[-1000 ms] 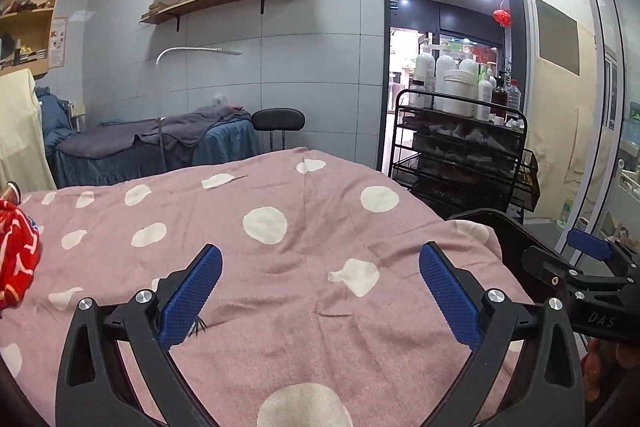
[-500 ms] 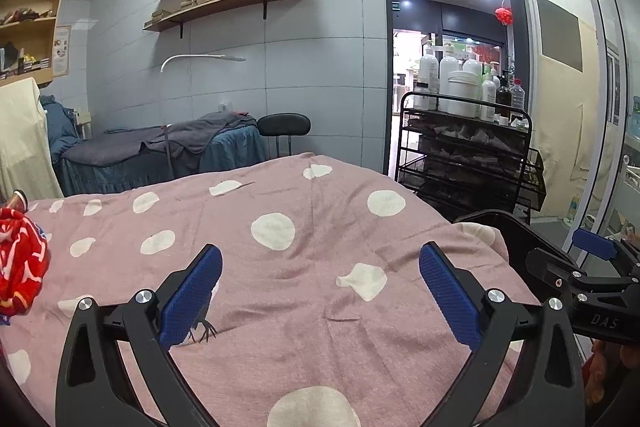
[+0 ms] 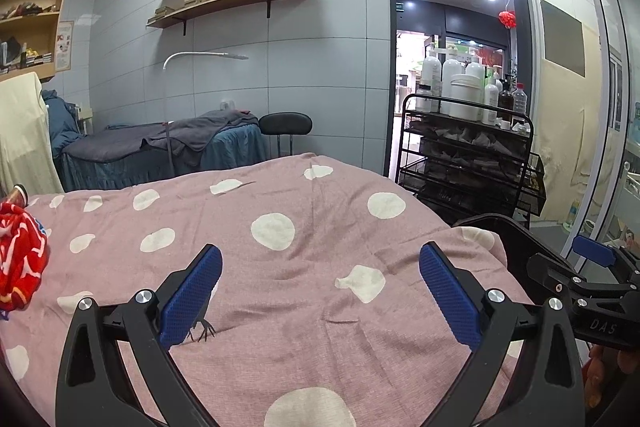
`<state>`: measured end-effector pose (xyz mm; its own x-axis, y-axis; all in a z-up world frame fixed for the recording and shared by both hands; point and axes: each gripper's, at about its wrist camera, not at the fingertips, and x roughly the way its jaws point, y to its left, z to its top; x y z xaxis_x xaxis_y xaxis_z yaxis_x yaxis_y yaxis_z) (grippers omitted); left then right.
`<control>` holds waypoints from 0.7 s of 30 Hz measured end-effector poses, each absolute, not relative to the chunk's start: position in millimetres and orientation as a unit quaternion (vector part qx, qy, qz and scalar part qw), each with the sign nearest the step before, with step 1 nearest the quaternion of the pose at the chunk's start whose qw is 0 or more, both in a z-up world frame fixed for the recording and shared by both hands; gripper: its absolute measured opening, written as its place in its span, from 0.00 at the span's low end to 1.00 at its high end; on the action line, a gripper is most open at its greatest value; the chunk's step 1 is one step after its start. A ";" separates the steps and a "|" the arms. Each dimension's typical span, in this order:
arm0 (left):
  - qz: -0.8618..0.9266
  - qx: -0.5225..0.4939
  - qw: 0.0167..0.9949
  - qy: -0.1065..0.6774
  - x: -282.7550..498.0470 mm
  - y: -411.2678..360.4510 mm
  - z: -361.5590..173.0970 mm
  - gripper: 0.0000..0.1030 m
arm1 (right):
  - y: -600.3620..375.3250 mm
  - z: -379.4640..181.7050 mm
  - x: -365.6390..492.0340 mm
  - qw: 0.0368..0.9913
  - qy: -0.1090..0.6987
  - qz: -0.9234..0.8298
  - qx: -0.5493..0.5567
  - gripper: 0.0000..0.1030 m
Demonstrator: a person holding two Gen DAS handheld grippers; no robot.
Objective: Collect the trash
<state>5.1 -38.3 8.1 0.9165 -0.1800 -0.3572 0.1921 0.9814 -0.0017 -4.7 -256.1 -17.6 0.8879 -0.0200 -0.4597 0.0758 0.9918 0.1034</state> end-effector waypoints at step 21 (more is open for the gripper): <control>-0.095 0.011 0.978 0.185 2.2 -41.0 9.6 0.95 | -263.6 -18.6 -8.8 0.970 0.234 -0.026 0.065 0.95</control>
